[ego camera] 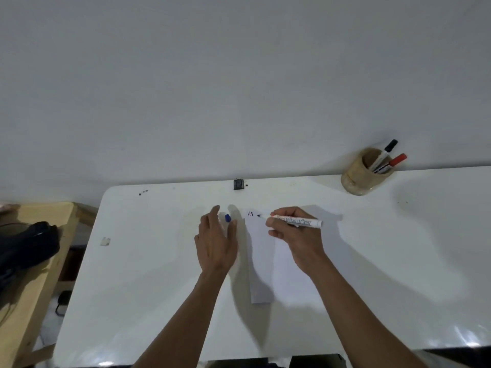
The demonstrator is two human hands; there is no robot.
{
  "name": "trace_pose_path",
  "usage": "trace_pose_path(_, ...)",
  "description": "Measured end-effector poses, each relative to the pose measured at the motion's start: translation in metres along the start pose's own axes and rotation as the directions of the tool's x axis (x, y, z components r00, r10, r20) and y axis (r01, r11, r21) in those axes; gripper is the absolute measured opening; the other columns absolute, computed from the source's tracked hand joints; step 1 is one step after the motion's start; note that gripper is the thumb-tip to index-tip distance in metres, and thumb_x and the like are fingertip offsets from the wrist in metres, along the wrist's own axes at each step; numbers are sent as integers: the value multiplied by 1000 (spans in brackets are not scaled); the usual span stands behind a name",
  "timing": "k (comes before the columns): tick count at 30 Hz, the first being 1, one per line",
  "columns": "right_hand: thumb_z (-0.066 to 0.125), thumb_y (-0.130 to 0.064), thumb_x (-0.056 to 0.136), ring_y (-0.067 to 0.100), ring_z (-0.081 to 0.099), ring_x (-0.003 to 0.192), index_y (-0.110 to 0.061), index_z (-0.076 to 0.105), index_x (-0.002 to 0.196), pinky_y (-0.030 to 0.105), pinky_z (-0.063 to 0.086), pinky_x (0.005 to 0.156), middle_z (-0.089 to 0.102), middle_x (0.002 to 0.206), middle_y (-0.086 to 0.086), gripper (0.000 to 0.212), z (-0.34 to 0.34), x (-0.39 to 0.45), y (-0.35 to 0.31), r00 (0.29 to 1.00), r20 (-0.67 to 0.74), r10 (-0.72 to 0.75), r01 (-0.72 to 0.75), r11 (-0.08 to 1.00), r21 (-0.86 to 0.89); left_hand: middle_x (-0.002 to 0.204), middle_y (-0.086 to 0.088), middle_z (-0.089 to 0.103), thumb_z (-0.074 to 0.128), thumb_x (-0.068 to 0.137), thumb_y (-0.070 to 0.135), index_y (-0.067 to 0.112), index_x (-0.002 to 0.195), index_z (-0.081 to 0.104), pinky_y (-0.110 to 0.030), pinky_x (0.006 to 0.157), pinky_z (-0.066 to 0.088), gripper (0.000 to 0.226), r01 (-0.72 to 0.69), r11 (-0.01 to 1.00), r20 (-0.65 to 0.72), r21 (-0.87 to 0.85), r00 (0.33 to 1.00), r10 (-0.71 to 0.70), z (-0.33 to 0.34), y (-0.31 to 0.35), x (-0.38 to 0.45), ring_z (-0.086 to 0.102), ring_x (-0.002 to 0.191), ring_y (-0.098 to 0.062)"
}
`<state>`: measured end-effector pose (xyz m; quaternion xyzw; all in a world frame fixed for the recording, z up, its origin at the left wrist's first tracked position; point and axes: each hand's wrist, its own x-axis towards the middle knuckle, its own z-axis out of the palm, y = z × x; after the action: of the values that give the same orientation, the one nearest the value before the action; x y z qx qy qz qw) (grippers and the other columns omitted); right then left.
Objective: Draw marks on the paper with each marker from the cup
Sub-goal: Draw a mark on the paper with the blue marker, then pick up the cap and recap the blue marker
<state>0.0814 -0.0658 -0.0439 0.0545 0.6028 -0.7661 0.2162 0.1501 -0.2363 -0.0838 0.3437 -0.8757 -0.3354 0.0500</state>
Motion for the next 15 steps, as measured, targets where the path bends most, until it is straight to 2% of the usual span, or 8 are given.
trace_pose_path(2,80,8,79,22,76,81,-8,73,78,32,61,68,77,85,9,18,2,-8,2,1000,-22,2,-2,1000,11,139,-5,54,53,98,37,24,140,47,-47,103,42,45,-1,997,47,71,999,-2,-3,6,13,56,123,-30)
trace_pose_path(5,82,5,78,25,77,78,-14,73,81,31,61,65,79,86,16,21,5,-16,-1,998,-57,16,-15,1000,15,125,-3,65,52,100,31,19,123,63,-43,97,45,29,-43,992,100,120,995,31,-4,5,22,55,118,-28)
trace_pose_path(7,84,2,77,26,76,77,-18,73,77,31,60,64,79,85,17,23,7,-18,-7,997,-75,0,0,1000,-8,113,-4,71,55,98,25,17,110,70,-37,89,47,21,-12,999,110,33,994,9,-8,7,23,60,109,-28)
trace_pose_path(9,84,2,77,26,75,78,-15,73,75,32,61,65,77,87,18,20,9,-18,-16,995,-89,-39,36,999,-35,95,0,75,62,94,20,19,93,76,-30,78,47,14,94,975,131,-202,989,-68,-16,16,23,67,95,-24)
trace_pose_path(11,84,2,79,28,73,79,-8,73,77,34,62,68,76,90,23,15,13,-17,-27,992,-94,-85,80,995,-58,81,5,76,66,92,20,23,82,76,-28,70,50,14,213,858,187,-468,972,-139,-29,33,20,68,82,-19)
trace_pose_path(13,84,-1,80,30,74,78,-4,72,80,35,63,68,75,89,24,12,19,-16,-39,987,-87,-132,126,989,-74,80,7,77,69,92,24,20,85,78,-30,67,55,13,319,646,290,-694,944,-155,-42,51,16,69,77,-15)
trace_pose_path(15,84,-5,81,29,76,77,-6,73,81,33,62,66,77,83,18,12,26,-18,-52,981,-68,-182,177,981,-76,81,3,75,68,93,28,17,85,80,-30,66,56,18,381,462,374,-801,921,-110,-54,64,13,69,76,-12)
